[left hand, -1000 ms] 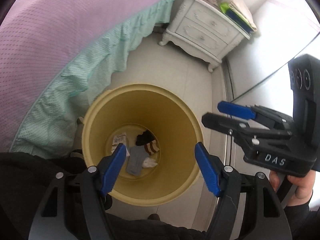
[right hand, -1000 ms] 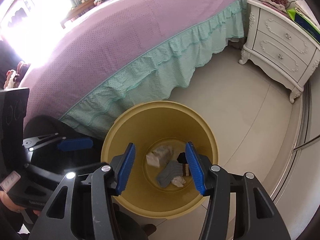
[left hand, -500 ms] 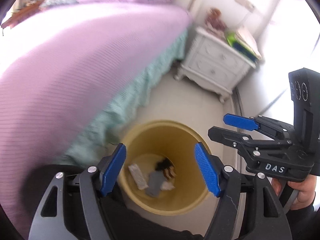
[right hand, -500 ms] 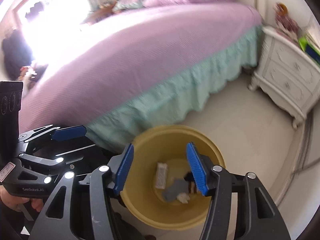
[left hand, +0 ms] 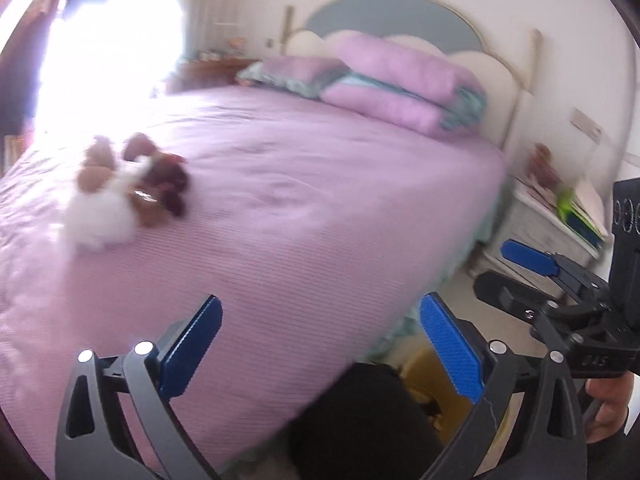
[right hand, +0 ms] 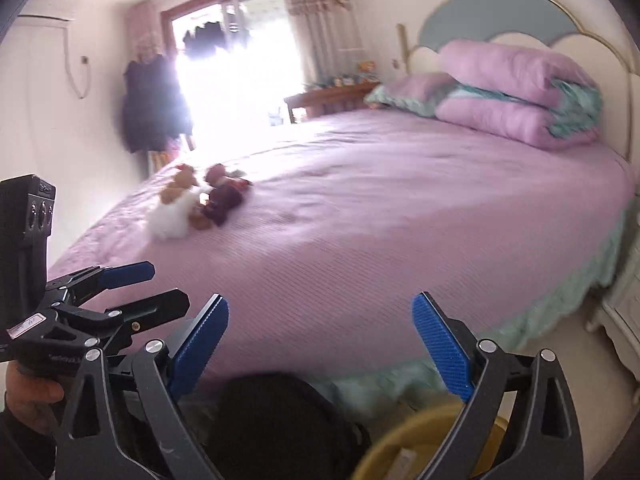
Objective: Collect trash
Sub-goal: 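Move both grippers back over the bed toward the white fluffy toy, then grasp the white fluffy toy with the right gripper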
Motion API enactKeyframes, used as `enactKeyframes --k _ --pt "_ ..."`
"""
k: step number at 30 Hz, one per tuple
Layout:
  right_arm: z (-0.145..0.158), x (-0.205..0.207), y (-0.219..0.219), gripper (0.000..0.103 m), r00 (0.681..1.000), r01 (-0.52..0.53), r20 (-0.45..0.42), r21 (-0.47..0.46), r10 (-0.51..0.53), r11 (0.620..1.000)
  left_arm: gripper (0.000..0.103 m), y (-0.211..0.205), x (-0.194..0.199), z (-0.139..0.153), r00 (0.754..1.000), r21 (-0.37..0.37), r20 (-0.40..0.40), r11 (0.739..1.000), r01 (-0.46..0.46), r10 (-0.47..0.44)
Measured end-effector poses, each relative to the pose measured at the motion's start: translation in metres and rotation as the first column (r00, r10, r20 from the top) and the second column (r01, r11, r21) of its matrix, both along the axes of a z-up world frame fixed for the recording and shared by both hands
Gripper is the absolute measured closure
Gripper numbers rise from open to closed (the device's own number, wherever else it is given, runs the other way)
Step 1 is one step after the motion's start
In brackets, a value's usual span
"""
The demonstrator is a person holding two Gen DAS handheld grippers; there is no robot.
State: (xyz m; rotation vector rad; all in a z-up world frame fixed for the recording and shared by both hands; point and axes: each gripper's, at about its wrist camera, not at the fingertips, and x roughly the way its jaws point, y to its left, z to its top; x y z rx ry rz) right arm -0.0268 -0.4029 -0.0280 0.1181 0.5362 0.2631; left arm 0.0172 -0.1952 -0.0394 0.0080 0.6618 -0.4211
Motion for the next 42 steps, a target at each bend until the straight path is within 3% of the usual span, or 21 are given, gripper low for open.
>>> enactKeyframes --k 6,13,19,24,30,39,42 --pt "0.021 0.018 0.052 0.008 0.989 -0.123 0.083 -0.006 0.123 0.992 0.004 0.067 0.0 0.02 0.98 -0.012 0.067 0.982 -0.189 0.19" --pt "0.026 0.037 0.119 0.008 0.96 -0.238 0.135 -0.058 0.244 0.969 0.004 0.134 0.008 0.02 0.938 -0.041 0.046 0.939 -0.341 0.343" --pt "0.022 0.055 0.161 0.008 0.937 -0.315 0.132 -0.082 0.324 0.945 0.004 0.156 0.016 0.015 0.919 -0.022 0.042 0.92 -0.39 0.391" --pt "0.023 0.077 0.175 0.009 0.923 -0.368 0.113 -0.029 0.369 0.929 0.004 0.174 0.028 0.007 0.908 -0.02 0.026 0.909 -0.417 0.417" --pt "0.018 0.107 0.2 0.023 0.897 -0.433 0.079 -0.031 0.435 0.901 0.004 0.196 0.047 -0.002 0.89 -0.043 -0.005 0.889 -0.457 0.457" --pt "-0.014 0.167 0.233 0.044 0.888 -0.459 -0.03 -0.065 0.458 0.886 0.004 0.219 0.058 -0.017 0.865 -0.032 -0.03 0.864 -0.502 0.501" --pt "-0.023 0.183 0.24 0.045 0.892 -0.45 -0.063 -0.065 0.447 0.891 0.004 0.223 0.062 -0.023 0.867 -0.04 -0.048 0.866 -0.499 0.497"
